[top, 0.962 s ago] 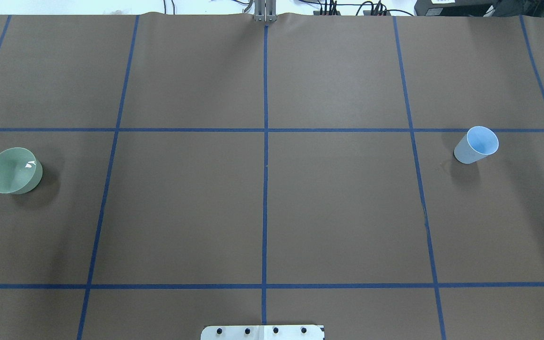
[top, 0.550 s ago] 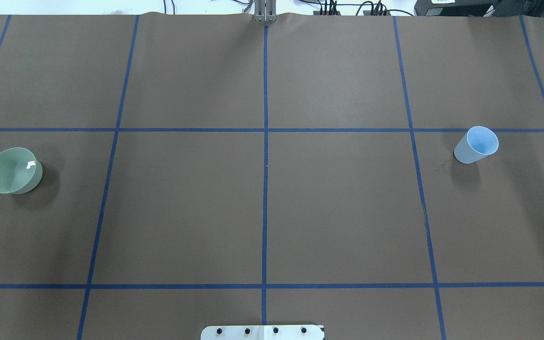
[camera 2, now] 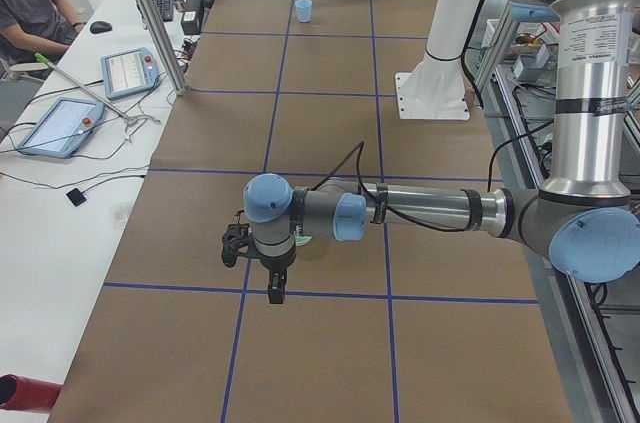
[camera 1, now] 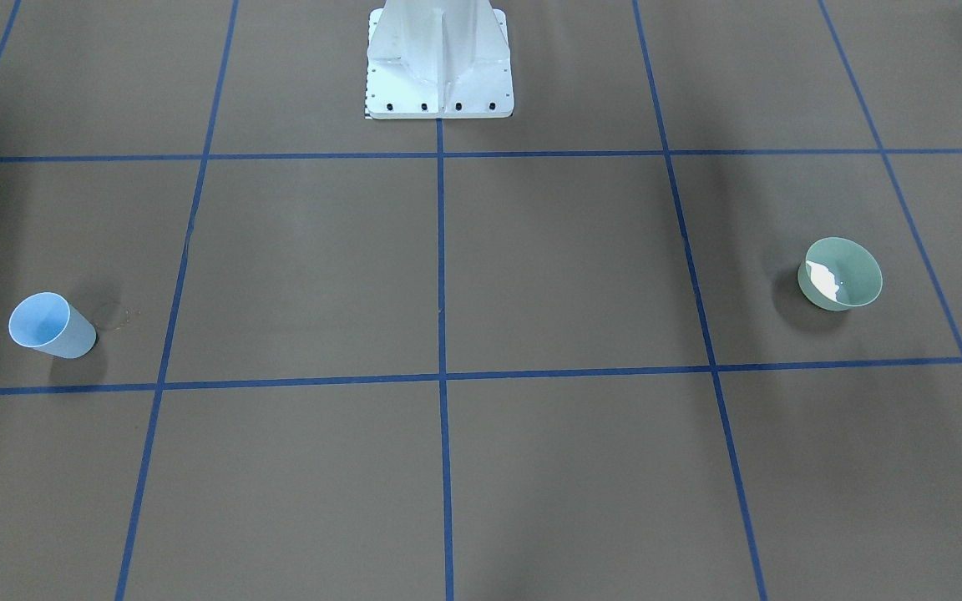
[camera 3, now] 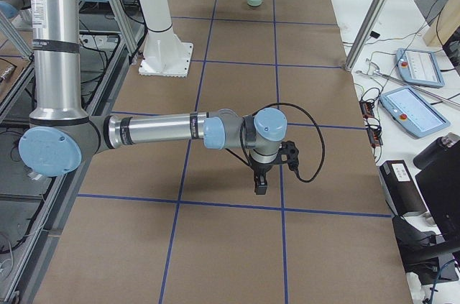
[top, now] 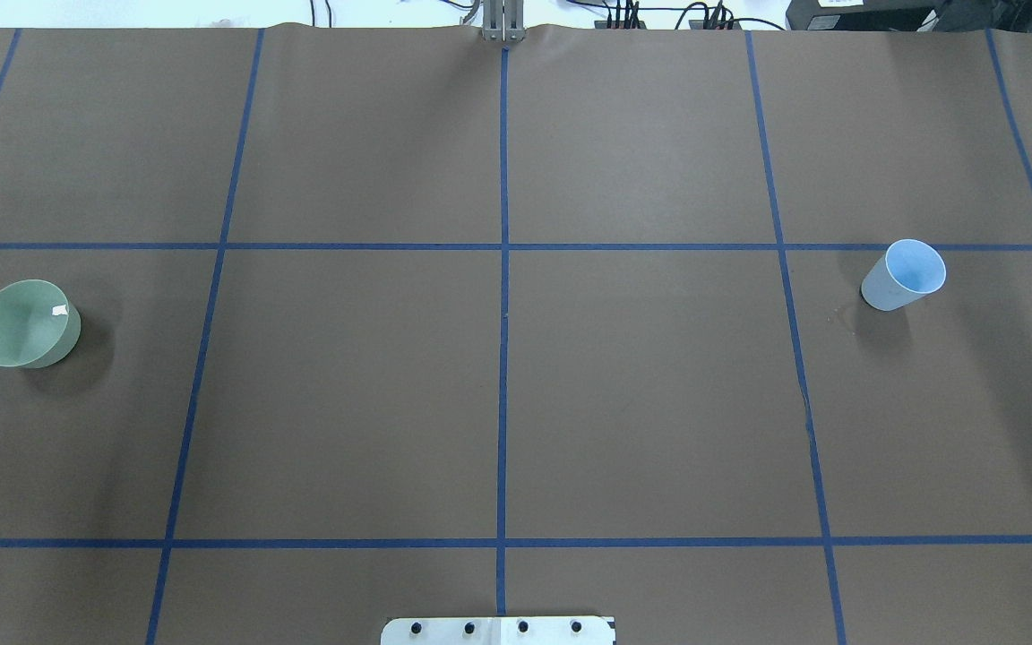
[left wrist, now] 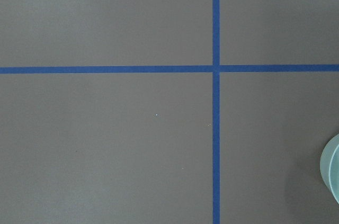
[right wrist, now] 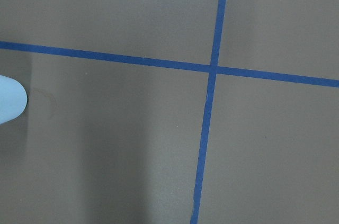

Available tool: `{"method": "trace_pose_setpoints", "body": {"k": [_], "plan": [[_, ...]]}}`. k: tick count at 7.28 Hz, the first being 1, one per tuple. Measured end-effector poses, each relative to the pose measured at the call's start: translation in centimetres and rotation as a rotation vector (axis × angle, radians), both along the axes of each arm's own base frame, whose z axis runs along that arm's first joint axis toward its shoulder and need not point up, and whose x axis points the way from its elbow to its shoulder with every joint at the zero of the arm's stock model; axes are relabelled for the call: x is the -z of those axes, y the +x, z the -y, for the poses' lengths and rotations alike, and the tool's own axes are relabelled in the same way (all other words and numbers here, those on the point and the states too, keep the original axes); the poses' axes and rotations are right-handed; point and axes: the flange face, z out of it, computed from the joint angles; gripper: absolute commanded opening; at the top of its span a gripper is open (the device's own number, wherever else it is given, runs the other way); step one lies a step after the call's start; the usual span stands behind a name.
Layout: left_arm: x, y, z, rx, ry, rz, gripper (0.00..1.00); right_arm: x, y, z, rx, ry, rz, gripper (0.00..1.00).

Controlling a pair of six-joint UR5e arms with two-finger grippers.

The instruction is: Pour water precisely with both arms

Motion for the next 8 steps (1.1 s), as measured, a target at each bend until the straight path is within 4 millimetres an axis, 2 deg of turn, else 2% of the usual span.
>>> {"method": "trace_pose_setpoints", "body": {"k": [5, 8], "plan": [[0.1, 0.3, -0.3, -0.004, -0.009, -0.044, 1.00, 0.3, -0.1, 0.3, 0.003, 0.009, 0.001, 1.00], [0.7, 0.2, -1.5, -0.008, 0.018, -0.043, 1.00, 0.3, -0.1, 0.2, 0.003, 0.009, 0.001, 1.00]]}}
